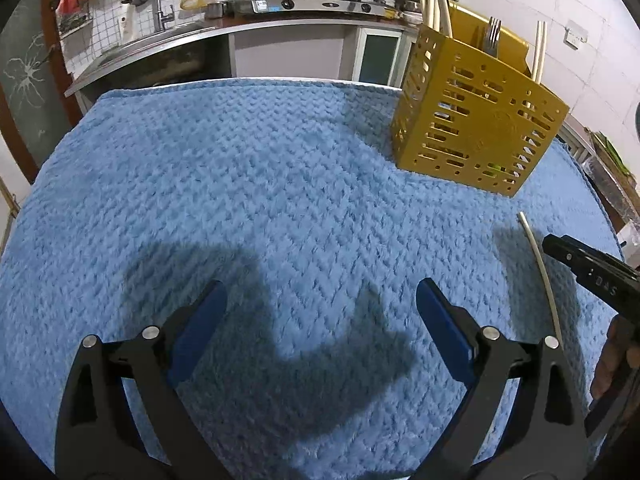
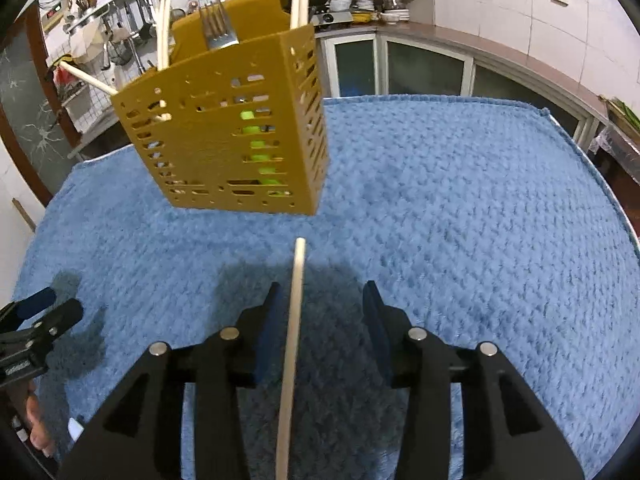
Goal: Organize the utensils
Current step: 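Close the left tool on the white plastic spoon while the right tool holds the chopstick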
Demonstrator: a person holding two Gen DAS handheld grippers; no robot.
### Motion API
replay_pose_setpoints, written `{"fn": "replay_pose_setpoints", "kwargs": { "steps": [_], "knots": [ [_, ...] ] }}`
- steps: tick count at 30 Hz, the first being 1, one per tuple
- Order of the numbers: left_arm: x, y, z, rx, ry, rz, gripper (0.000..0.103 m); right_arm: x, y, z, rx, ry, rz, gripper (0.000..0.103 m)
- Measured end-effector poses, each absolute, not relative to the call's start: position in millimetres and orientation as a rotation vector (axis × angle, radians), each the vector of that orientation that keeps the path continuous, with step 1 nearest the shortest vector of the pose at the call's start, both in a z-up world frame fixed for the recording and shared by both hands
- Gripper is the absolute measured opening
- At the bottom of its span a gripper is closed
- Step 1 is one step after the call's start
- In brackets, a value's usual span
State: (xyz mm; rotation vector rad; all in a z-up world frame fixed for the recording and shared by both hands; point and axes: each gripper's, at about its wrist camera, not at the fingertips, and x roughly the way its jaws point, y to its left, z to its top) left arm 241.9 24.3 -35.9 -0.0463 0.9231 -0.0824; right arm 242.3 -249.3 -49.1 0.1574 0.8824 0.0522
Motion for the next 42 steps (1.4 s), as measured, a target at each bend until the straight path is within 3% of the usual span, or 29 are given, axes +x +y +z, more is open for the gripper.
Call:
{"fn": "replay_pose_setpoints", "kwargs": {
  "steps": [5, 7, 12, 32, 36, 40, 41, 42],
  "knots": [
    [243, 21, -36, -0.017, 0.947, -0.087, 0.093, 247, -237, -54, 0.121, 0.933, 0.076, 0.036],
    [239, 20, -36, -0.012, 0.953, -0.075, 0.093, 250, -231, -59, 0.109, 0.963, 0.067, 0.015],
    [223, 15, -33, -0.012, 0.96, -0.058, 0.093, 254, -227, -64, 0.085, 0.968, 0.074, 0.006],
    [125, -26, -33, 0.008, 1.002, -0.124, 0.091, 167, -303, -47, 0.168, 0.912, 0.036, 0.006],
    [110, -24, -41, -0.014, 1.042, -0.11, 0.079, 157, -306, -54, 0.17, 0.921, 0.032, 0.006],
    [109, -17, -46, -0.025, 1.052, -0.067, 0.073, 152, -305, -59, 0.167, 0.924, 0.032, 0.006],
    [112, -14, -49, -0.044, 1.069, -0.071, 0.069, 152, -305, -59, 0.168, 0.922, 0.031, 0.006],
    [114, -13, -50, -0.056, 1.079, -0.077, 0.058, 152, -306, -59, 0.172, 0.919, 0.03, 0.006]
  ]
}}
